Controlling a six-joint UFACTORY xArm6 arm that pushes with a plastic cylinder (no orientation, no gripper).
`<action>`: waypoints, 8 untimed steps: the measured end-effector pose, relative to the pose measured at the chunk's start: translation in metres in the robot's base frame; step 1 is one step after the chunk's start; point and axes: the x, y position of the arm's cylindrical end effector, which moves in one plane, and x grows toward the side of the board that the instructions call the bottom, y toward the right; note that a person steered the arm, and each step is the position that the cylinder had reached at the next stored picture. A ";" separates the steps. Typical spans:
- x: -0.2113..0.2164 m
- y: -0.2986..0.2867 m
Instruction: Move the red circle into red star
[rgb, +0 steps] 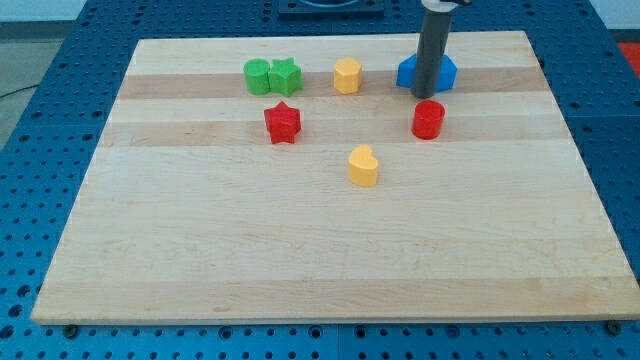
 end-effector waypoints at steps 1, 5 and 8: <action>0.008 0.009; 0.063 0.029; 0.062 -0.059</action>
